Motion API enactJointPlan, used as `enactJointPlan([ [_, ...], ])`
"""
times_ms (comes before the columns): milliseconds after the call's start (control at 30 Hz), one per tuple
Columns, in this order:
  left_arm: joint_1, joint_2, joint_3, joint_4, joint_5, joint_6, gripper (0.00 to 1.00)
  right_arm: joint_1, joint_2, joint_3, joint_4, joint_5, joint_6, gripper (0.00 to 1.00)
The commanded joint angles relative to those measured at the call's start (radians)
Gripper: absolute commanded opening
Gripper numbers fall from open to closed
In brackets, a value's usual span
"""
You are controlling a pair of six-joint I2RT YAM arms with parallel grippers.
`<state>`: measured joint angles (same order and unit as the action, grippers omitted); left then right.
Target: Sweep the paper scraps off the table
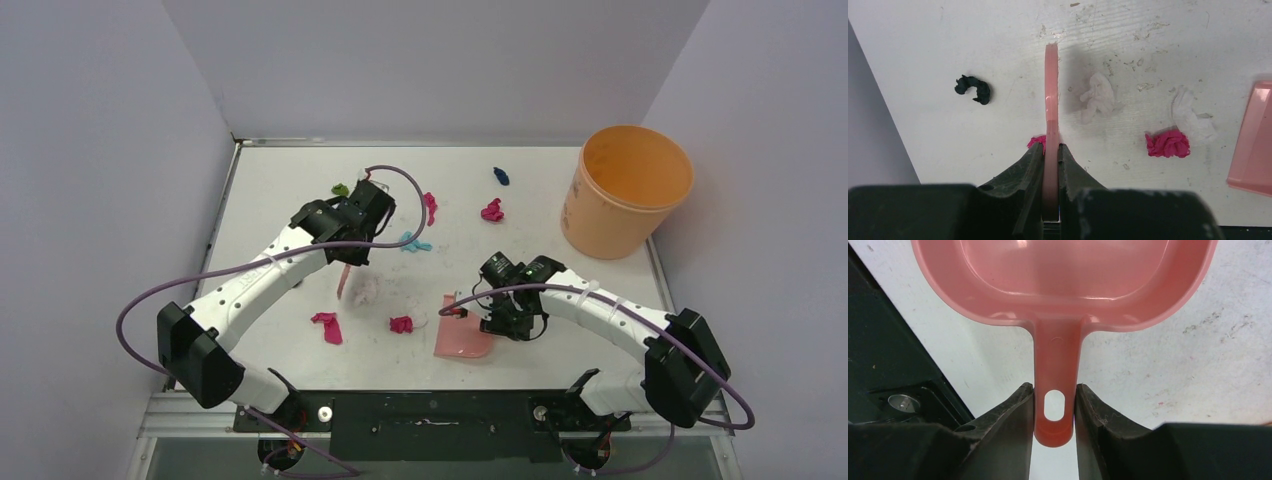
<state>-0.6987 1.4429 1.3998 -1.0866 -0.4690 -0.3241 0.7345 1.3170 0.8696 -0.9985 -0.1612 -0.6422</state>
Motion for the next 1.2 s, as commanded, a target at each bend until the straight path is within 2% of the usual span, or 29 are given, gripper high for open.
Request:
enactJointPlan([
  [0, 0.027, -0.007, 0.040, 0.091, 0.081, 0.054, 0.00, -0.026, -0.011, -0.032, 0.099, -0.033, -0.012, 0.23],
  [100, 0.037, -0.005, 0.037, 0.095, 0.118, 0.064, 0.00, -0.063, -0.057, -0.067, 0.139, -0.073, -0.066, 0.34],
  [167, 0.039, -0.008, 0.029, 0.096, 0.129, 0.068, 0.00, -0.099, -0.104, -0.112, 0.180, -0.086, -0.111, 0.51],
  [267, 0.041, -0.020, 0.008, 0.102, 0.141, 0.069, 0.00, -0.173, -0.200, -0.190, 0.229, -0.139, -0.193, 0.66],
  [333, 0.045, -0.029, -0.008, 0.111, 0.152, 0.071, 0.00, -0.198, -0.256, -0.228, 0.247, -0.158, -0.224, 0.70],
  [433, 0.054, -0.031, -0.023, 0.117, 0.163, 0.076, 0.00, -0.203, -0.305, -0.267, 0.263, -0.170, -0.242, 0.71],
  [800, 0.073, -0.028, 0.017, 0.066, 0.135, 0.091, 0.00, -0.215, -0.189, -0.262, 0.292, -0.210, -0.240, 0.57],
  [1000, 0.087, -0.035, 0.038, 0.037, 0.114, 0.099, 0.00, -0.215, -0.154, -0.203, 0.247, -0.200, -0.222, 0.26],
  [1167, 0.088, -0.016, 0.044, 0.025, 0.094, 0.100, 0.00, -0.212, -0.152, -0.087, 0.112, -0.173, -0.203, 0.15],
])
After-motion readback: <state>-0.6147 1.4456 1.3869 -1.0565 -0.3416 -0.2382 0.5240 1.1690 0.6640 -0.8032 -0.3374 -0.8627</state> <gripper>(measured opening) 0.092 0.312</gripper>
